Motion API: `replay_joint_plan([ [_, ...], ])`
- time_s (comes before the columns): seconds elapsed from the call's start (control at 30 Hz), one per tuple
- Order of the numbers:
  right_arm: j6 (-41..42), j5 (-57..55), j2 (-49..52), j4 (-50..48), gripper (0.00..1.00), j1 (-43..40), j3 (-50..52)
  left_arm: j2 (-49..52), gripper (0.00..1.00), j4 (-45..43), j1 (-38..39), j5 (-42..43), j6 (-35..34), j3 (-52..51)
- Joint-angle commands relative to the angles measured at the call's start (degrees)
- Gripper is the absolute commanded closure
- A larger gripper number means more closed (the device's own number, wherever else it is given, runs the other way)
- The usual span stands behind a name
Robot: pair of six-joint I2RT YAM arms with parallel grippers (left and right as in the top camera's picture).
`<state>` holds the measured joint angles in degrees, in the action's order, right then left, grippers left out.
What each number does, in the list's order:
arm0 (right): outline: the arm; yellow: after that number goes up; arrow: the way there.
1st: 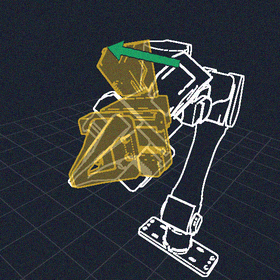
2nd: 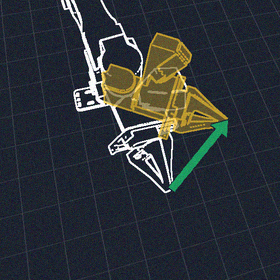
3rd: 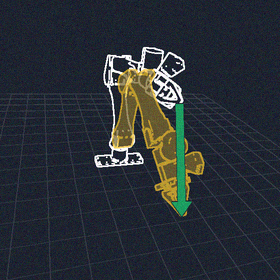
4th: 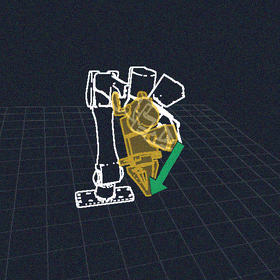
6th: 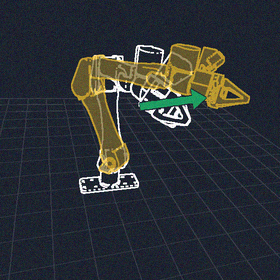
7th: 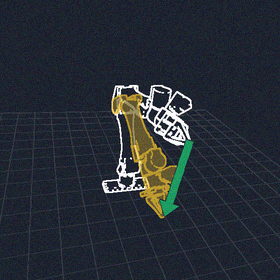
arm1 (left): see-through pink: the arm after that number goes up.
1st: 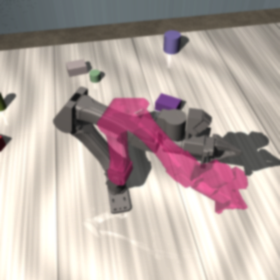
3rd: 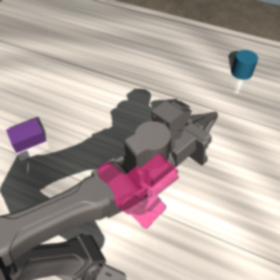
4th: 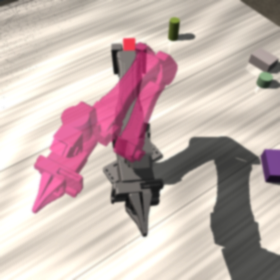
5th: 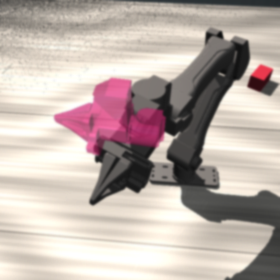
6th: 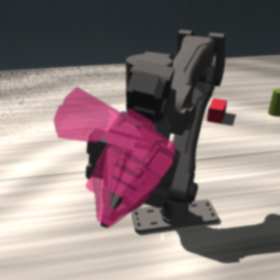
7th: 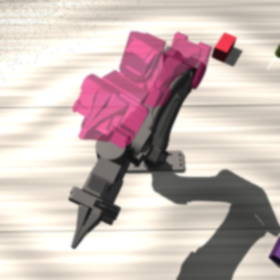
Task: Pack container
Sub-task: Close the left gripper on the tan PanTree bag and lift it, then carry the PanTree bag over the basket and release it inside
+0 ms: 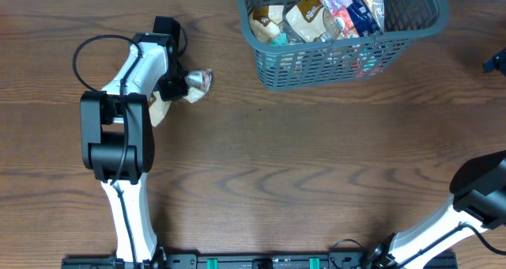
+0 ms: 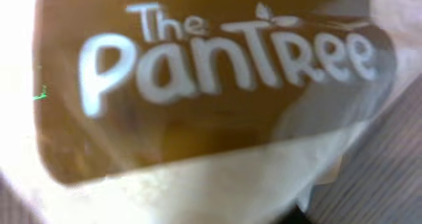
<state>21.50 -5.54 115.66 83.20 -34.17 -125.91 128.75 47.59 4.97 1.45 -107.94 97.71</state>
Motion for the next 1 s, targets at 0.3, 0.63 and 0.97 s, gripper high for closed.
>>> replay_joint_plan([
  [0.3, 0.76, -0.02, -0.13, -0.07, 0.01, -0.31, 0.13, 1.27, 0.95, 2.05, 0.26, 8.17, 19.87, -0.39],
  [0.63, 0.76, -0.02, -0.13, -0.07, 0.01, -0.31, 0.13, -14.95, 0.94, 10.38, 5.40, -12.79, 38.99, -0.39],
  [0.97, 0.76, -0.02, -0.13, -0.07, 0.01, -0.31, 0.13, -40.85, 0.94, -4.83, 10.60, -18.88, 55.91, -0.28],
])
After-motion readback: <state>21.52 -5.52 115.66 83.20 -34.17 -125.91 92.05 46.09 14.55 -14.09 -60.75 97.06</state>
